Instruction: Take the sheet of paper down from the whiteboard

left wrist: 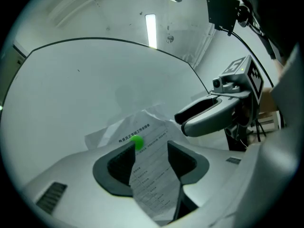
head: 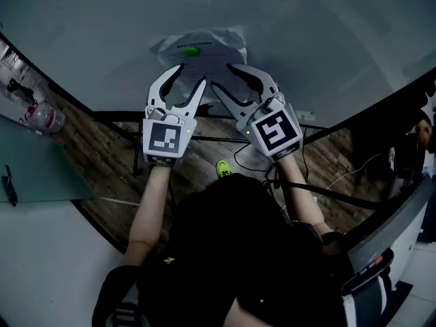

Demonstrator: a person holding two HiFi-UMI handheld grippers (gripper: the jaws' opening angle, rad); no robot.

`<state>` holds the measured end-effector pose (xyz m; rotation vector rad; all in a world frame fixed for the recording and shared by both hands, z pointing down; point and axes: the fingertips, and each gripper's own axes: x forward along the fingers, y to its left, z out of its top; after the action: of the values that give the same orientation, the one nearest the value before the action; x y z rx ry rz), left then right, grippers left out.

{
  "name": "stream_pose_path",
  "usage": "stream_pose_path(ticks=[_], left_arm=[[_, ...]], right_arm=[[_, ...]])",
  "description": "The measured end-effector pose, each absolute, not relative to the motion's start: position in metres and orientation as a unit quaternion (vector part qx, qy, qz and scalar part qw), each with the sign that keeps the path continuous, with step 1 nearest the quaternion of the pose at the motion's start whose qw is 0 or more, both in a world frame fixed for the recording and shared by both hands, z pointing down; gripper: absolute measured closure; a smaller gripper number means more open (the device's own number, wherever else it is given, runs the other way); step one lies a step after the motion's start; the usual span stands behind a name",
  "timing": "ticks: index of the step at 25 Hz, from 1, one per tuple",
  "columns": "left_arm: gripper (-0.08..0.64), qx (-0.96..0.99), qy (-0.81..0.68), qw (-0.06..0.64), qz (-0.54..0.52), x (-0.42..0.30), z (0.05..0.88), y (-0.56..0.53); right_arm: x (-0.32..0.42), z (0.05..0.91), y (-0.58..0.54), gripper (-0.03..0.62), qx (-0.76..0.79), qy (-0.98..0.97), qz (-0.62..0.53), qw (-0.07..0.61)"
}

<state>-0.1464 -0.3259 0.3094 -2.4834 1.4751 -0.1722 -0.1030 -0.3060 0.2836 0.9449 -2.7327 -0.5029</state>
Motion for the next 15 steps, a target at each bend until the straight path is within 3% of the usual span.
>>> stream_pose_path(ticks=[15], left_arm=[[0.325, -0.809, 0.551, 0.177, -0.105, -0.149, 0.301, -0.358]], right_arm=[[-0.096, 0.266, -0.322, 0.404, 0.347, -0.909, -0.199, 0.115]])
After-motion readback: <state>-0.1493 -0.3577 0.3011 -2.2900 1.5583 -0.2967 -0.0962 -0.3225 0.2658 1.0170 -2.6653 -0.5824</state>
